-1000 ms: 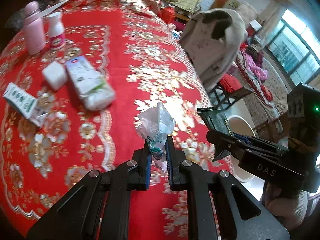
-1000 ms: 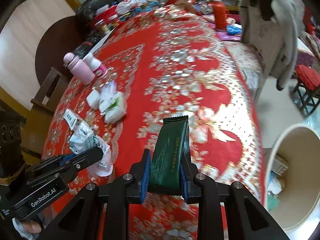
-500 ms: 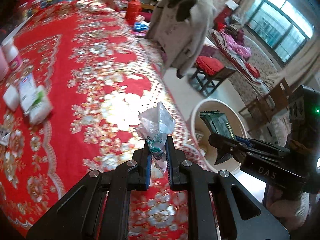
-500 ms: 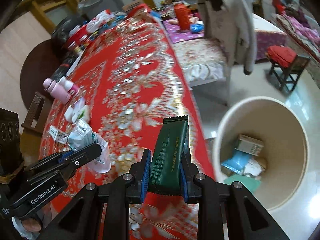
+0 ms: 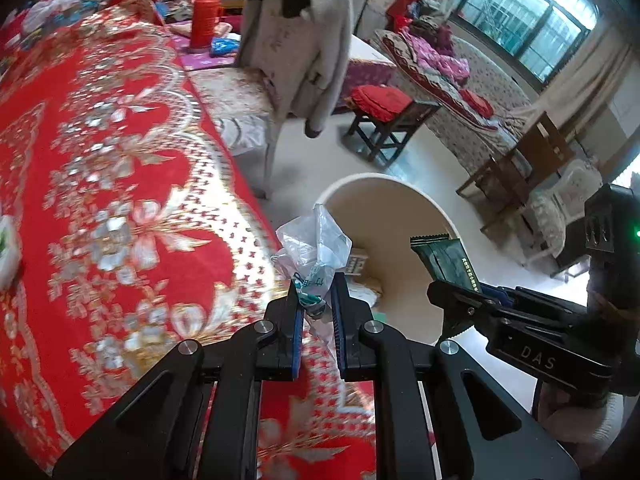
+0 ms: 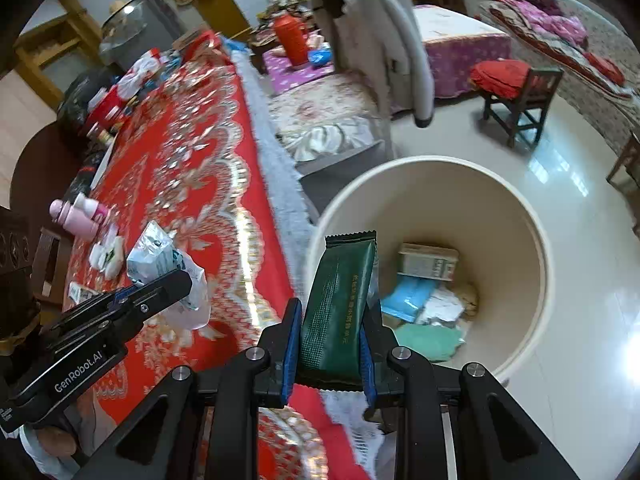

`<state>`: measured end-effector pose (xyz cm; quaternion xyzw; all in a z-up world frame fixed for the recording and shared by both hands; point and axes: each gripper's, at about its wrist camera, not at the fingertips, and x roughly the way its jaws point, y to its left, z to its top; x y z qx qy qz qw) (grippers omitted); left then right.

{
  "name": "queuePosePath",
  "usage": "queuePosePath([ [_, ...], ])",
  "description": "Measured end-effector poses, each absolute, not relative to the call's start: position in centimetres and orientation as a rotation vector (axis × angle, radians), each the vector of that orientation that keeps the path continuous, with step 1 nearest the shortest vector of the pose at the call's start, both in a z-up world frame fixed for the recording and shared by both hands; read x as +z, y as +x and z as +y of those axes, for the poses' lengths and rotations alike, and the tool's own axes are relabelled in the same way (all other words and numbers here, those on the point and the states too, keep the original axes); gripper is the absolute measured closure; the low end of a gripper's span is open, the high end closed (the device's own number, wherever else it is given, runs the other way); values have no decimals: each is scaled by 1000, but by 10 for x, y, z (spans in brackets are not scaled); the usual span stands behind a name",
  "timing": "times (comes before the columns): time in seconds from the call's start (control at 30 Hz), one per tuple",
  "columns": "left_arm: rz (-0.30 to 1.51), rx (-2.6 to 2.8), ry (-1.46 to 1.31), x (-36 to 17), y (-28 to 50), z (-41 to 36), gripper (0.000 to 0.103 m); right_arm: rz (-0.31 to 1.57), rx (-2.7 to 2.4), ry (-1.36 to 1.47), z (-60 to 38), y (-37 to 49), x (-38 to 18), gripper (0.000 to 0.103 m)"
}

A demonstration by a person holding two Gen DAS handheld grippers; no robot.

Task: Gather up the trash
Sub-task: 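Carry the tissue and green wrapper over the bin and release both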

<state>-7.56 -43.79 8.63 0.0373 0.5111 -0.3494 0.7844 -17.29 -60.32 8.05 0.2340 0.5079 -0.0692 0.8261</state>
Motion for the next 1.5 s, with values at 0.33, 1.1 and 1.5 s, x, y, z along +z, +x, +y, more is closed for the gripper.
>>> queuePosePath([
  [0.33,1122,-792,104,74,-82,-481,93,1081,-203,533,-639,-192,75,79],
  [1.1,1227,-861,76,50,-82,-514,93,1104,-228,577,-660,-197,59,79],
  [1.5,1249,-885,21,47,-77,-512,65,1120,-249,591,-670,-194,51,55],
])
